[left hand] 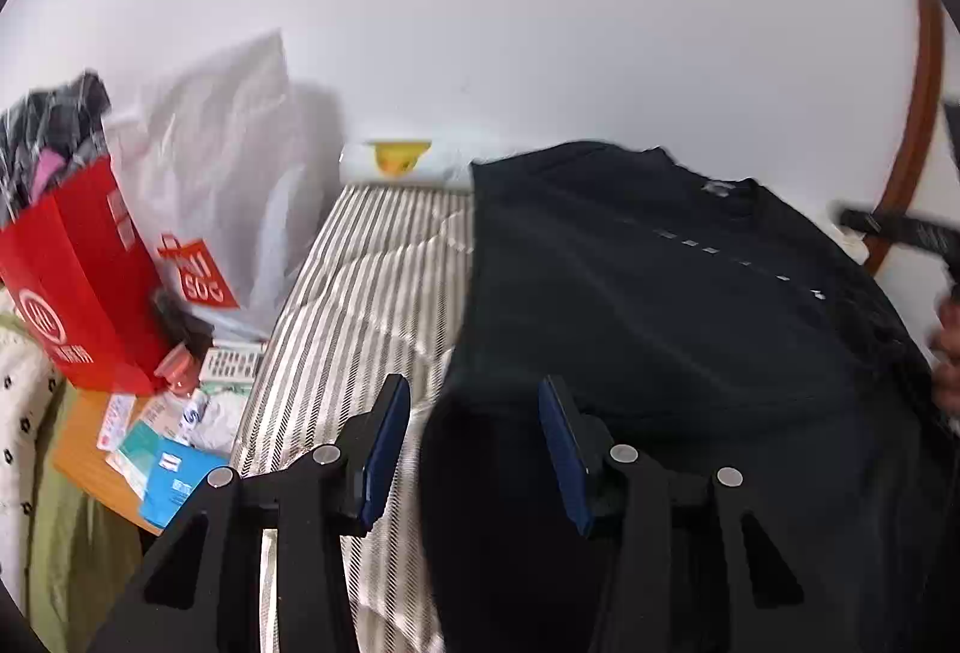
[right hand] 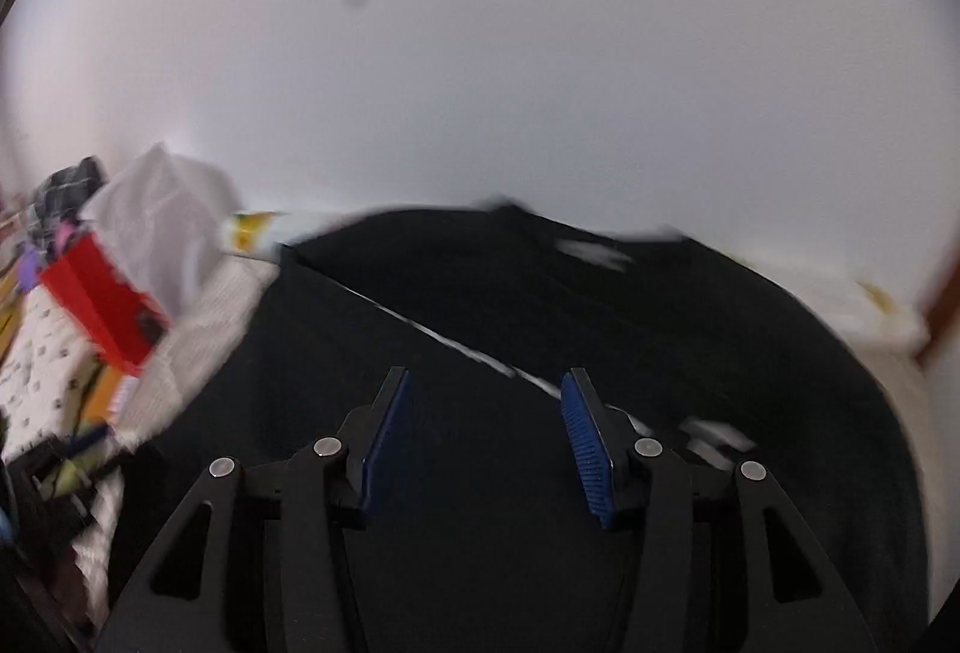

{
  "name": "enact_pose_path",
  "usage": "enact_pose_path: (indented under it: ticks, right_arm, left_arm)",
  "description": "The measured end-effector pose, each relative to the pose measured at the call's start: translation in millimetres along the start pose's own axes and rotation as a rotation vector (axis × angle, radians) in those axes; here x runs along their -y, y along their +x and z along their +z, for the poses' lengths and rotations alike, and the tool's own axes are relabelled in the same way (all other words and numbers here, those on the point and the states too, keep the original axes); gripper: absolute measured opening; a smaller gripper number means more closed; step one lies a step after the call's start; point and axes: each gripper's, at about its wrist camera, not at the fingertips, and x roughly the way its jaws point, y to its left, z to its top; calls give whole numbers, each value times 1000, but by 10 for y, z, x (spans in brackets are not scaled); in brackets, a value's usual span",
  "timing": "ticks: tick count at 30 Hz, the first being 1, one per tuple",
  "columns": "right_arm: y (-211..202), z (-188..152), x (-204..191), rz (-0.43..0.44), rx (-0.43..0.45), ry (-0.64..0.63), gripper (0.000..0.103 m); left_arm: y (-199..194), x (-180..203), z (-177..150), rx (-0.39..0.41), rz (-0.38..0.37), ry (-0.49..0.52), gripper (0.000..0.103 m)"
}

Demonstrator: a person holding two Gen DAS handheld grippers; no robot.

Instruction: Fold small clothes

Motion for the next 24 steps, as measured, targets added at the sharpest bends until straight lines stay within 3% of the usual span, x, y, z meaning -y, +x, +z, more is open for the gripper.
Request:
enact_pose_path:
  ticks: [4,7,9,13,17,20,24]
  right_arm:
    - [-546,-551,918,-133,-27,108,51]
    - [-901,-1079,1555,-262,-53,169,51]
    - [-1104,-1444,1932,-373,-84,171,59]
    - [-1409,-2210,2598,-515,-145,245,73]
    - [-1437,-2797,2979,-473,-217,358,73]
    - [-1377,-2968,3019,-474,-217,334,73]
    - [-1336,-2953,3023,-508,-164,337,73]
  left_arm:
    - [-373,237,24,45,-53,12,43]
    - [-585,512,31,40,-82,51,49]
    - [-680,646,34,36,-95,61,62]
    - [-861,958,5,31,-134,57,70]
    - [-957,1266,-72,25,-134,67,74]
    - [-987,1462,-124,-3,-135,74,74]
    - [-1077,1670,-153,-26,-131,92,74]
